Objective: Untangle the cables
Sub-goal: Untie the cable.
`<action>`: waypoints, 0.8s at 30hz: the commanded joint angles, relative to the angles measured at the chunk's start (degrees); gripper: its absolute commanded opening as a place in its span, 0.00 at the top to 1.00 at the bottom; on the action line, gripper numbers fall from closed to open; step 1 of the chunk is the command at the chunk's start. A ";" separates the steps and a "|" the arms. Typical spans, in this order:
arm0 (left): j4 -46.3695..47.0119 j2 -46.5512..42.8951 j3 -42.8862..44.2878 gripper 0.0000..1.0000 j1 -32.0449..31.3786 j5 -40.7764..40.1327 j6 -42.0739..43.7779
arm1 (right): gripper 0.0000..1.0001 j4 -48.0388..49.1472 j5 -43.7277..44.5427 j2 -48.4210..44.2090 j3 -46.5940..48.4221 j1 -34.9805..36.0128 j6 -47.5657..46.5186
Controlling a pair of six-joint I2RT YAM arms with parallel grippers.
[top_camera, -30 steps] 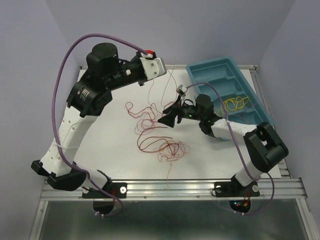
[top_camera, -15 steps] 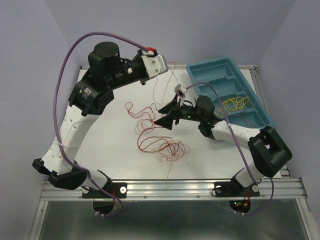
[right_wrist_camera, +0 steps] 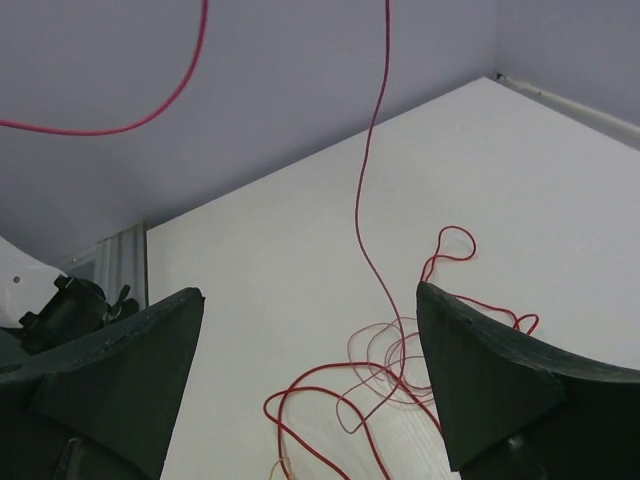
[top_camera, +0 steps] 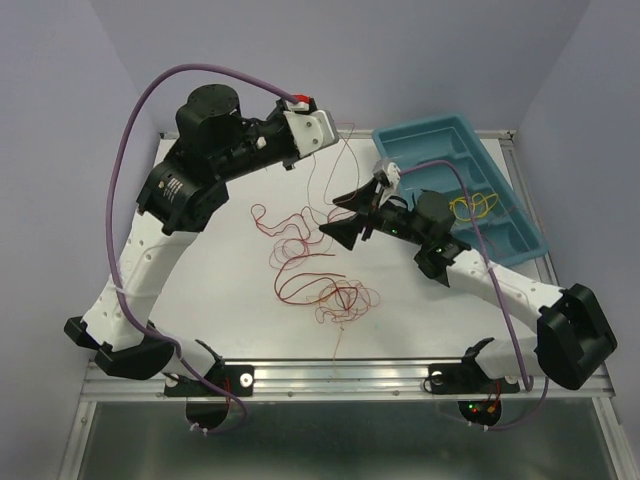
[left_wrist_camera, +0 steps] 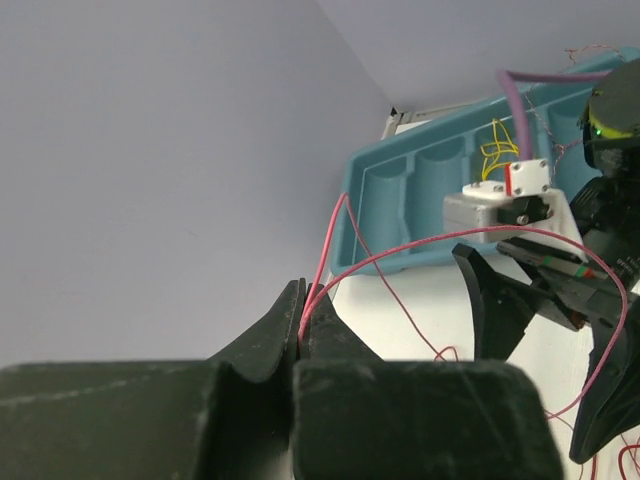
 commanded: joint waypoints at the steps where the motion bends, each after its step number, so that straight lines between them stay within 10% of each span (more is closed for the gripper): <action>1: 2.38 -1.34 1.28 1.00 -0.50 -0.69 -0.21 | 0.08 -3.60 3.66 -2.66 -1.02 0.18 -4.79; 12: 2.38 -2.49 1.37 1.00 -1.29 0.54 -1.17 | 0.13 -4.05 1.29 9.37 6.18 2.11 -4.80; 19: 3.61 -2.57 -0.73 1.00 -1.56 -1.91 -0.65 | 1.00 -3.79 -1.34 10.01 7.61 2.38 -2.78; 24: 7.56 -3.01 -6.80 1.00 -1.56 -6.05 -0.56 | 0.99 -3.18 -4.06 0.17 2.34 2.47 -1.99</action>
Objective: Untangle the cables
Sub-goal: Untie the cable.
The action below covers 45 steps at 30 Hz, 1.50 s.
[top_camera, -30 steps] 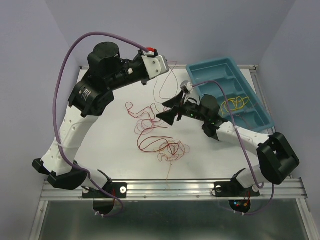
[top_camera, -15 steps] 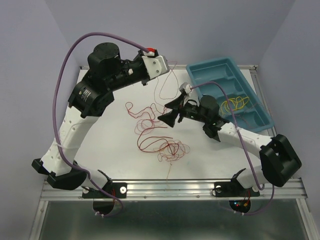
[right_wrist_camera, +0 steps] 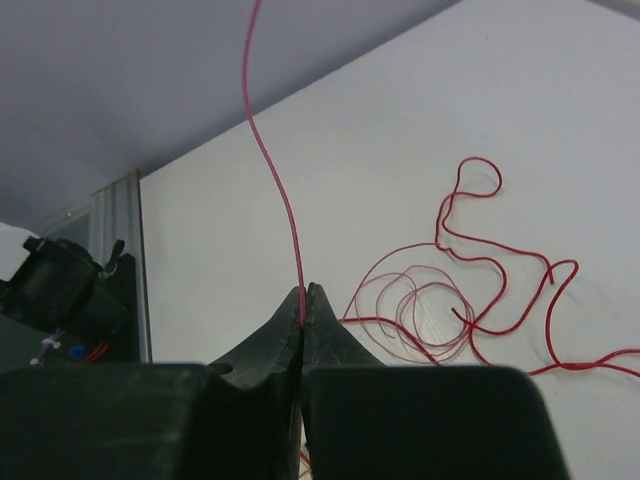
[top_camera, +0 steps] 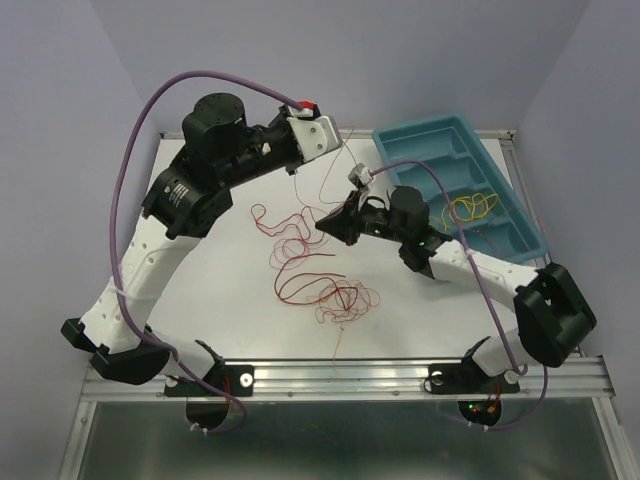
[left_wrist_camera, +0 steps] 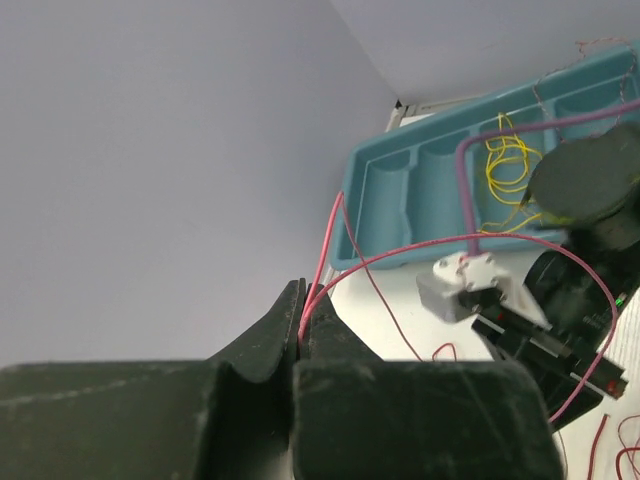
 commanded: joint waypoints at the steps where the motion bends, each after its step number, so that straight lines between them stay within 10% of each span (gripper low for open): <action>1: 5.75 -1.75 -3.98 1.00 -0.16 -4.34 -0.03 | 0.99 3.88 -3.37 -9.96 -3.37 0.50 0.86; 39: 6.81 2.29 -11.46 1.00 -0.25 -5.76 -12.95 | 0.99 6.26 15.27 -30.54 -15.25 0.50 -2.39; 45: 6.81 3.44 -11.02 1.00 -0.25 -5.76 -14.18 | 0.77 7.40 16.93 -31.68 -16.39 0.50 -2.39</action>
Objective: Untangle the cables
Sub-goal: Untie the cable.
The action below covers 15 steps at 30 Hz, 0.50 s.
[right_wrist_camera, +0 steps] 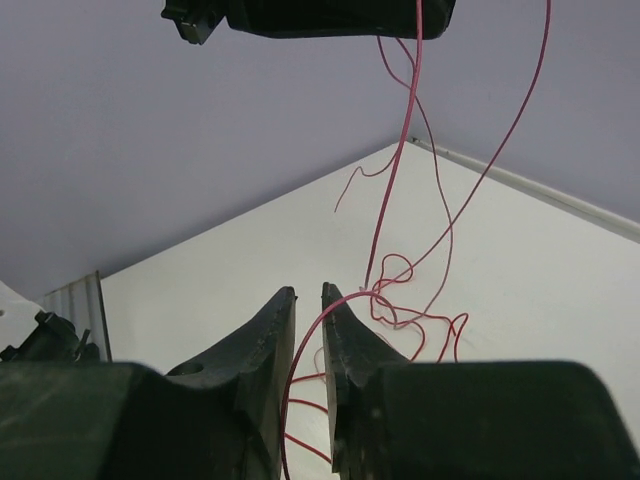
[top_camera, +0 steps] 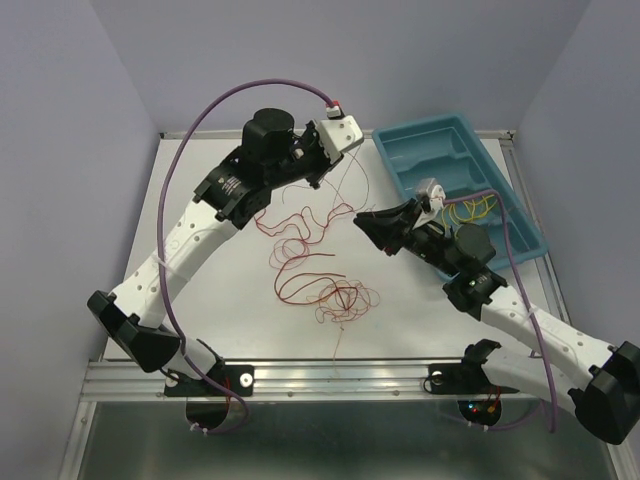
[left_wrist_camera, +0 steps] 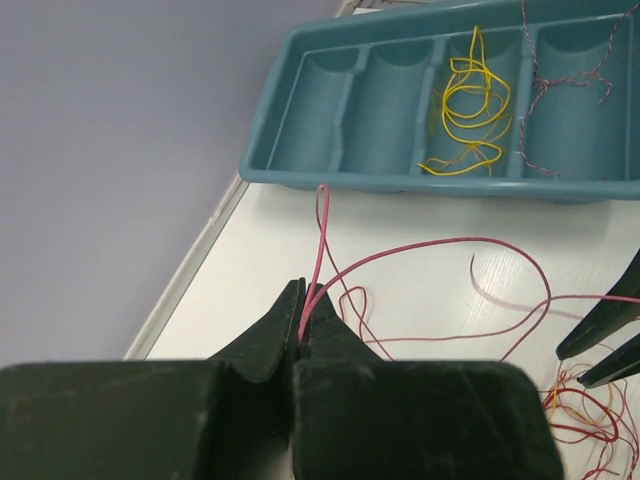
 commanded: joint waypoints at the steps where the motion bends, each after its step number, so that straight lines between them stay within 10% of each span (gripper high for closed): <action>1: 1.17 -0.39 2.29 1.00 -0.25 1.04 -1.70 | 0.76 3.88 2.16 -1.39 -1.82 0.46 -0.75; 15: 0.56 -0.56 2.20 1.00 -0.69 4.03 -3.11 | 0.67 5.29 5.94 -1.21 -2.34 0.46 -0.67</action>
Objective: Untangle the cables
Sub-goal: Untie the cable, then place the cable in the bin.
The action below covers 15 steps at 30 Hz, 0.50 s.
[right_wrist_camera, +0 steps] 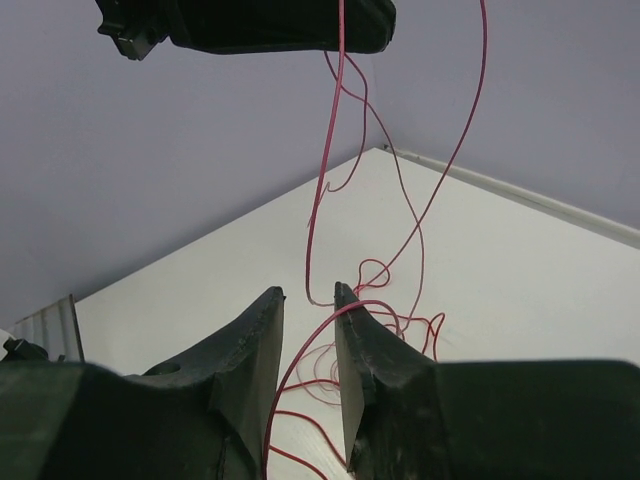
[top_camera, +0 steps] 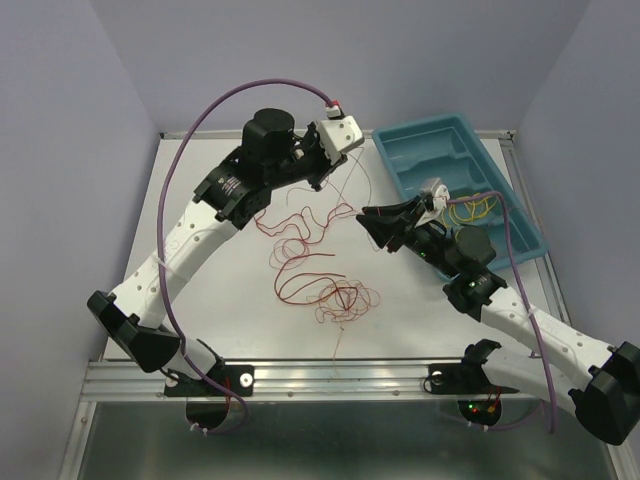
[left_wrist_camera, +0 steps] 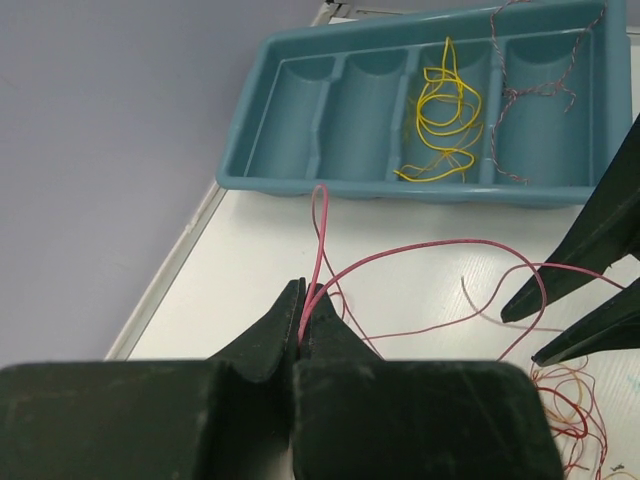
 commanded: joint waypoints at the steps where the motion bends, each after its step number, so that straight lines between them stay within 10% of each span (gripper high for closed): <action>1: 0.97 -0.67 2.27 1.00 -0.79 1.80 -1.14 | 0.67 4.30 1.35 -0.65 -1.06 0.46 -0.65; 10: 0.27 0.12 2.44 1.00 -2.03 2.76 -1.84 | 0.66 5.45 2.05 1.11 -0.26 0.46 -0.20; 15: 0.27 0.73 1.30 1.00 -2.46 4.26 -2.11 | 0.85 5.80 2.49 1.82 0.26 0.46 0.15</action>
